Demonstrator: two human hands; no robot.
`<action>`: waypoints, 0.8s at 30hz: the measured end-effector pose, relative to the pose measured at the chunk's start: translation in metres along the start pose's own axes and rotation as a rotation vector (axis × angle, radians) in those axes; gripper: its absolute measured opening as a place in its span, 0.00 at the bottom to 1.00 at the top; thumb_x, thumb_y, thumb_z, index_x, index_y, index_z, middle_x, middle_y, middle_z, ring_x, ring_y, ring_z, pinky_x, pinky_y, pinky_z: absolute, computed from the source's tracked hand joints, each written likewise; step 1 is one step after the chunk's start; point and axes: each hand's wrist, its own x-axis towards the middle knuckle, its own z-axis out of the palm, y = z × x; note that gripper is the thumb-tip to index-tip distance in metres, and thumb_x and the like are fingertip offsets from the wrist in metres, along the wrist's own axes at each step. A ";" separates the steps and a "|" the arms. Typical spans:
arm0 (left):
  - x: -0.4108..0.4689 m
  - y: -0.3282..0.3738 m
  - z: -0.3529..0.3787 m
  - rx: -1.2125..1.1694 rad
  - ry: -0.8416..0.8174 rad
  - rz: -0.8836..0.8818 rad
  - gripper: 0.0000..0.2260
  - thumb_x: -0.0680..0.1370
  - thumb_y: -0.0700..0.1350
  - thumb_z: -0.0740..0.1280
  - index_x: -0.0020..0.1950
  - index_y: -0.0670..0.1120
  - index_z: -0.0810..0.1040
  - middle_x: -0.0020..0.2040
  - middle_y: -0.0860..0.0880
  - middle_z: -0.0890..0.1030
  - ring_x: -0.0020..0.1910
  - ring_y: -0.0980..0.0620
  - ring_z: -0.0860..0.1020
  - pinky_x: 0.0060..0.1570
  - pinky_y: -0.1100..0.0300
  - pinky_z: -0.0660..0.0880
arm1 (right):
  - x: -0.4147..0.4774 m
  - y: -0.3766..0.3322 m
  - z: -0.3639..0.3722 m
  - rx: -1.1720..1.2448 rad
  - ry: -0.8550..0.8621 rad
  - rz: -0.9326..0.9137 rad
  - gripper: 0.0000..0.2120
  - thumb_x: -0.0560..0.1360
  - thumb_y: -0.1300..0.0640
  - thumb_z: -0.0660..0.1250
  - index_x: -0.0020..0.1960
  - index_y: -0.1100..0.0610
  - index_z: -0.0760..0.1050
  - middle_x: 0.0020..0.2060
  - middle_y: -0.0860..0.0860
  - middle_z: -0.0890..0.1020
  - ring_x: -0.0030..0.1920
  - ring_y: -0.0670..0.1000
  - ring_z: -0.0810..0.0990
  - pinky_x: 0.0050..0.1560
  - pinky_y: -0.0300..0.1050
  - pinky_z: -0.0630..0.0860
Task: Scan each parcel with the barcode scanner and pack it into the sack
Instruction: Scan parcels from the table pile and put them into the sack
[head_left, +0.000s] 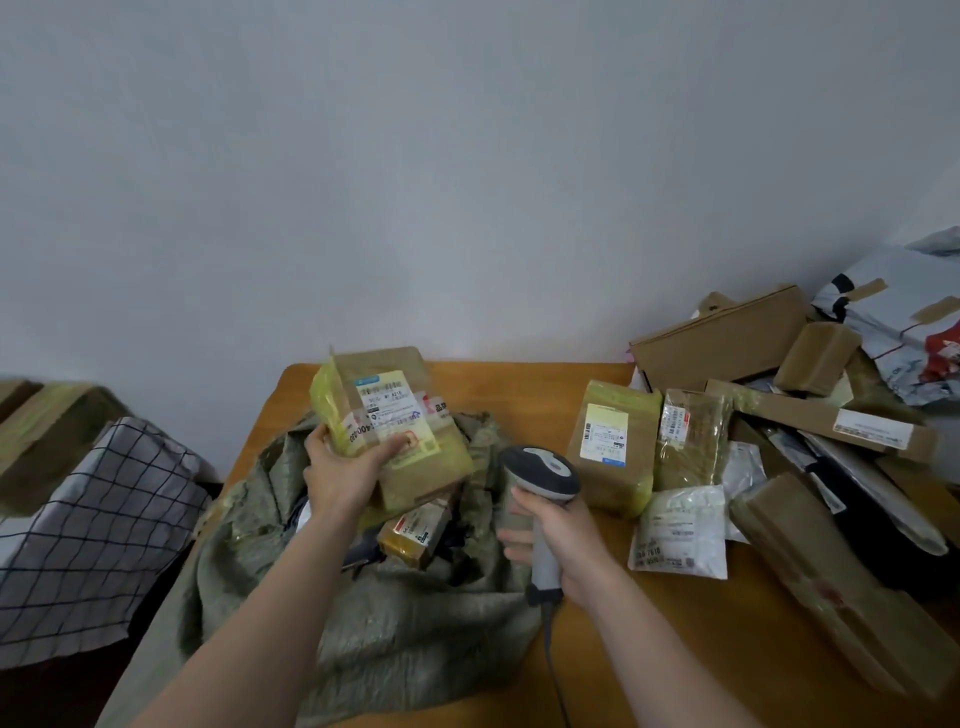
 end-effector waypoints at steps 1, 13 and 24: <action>0.003 -0.003 -0.005 -0.065 0.004 -0.029 0.57 0.56 0.60 0.87 0.77 0.53 0.61 0.67 0.47 0.78 0.59 0.45 0.81 0.60 0.42 0.80 | 0.006 0.004 0.004 0.014 -0.025 0.038 0.28 0.76 0.53 0.76 0.73 0.54 0.70 0.62 0.57 0.82 0.49 0.60 0.88 0.48 0.56 0.85; 0.036 -0.042 -0.029 -0.184 -0.100 -0.156 0.48 0.62 0.55 0.85 0.77 0.48 0.66 0.59 0.50 0.83 0.52 0.48 0.85 0.52 0.46 0.83 | 0.075 0.059 0.050 -0.050 0.085 0.235 0.30 0.75 0.49 0.76 0.73 0.53 0.73 0.62 0.53 0.81 0.61 0.57 0.80 0.66 0.58 0.76; 0.039 -0.018 0.003 -0.015 -0.584 -0.337 0.26 0.73 0.47 0.79 0.68 0.42 0.78 0.52 0.43 0.88 0.47 0.44 0.87 0.38 0.55 0.83 | 0.049 0.006 0.023 0.110 0.450 -0.268 0.19 0.76 0.55 0.76 0.65 0.53 0.77 0.62 0.47 0.80 0.67 0.51 0.74 0.73 0.52 0.68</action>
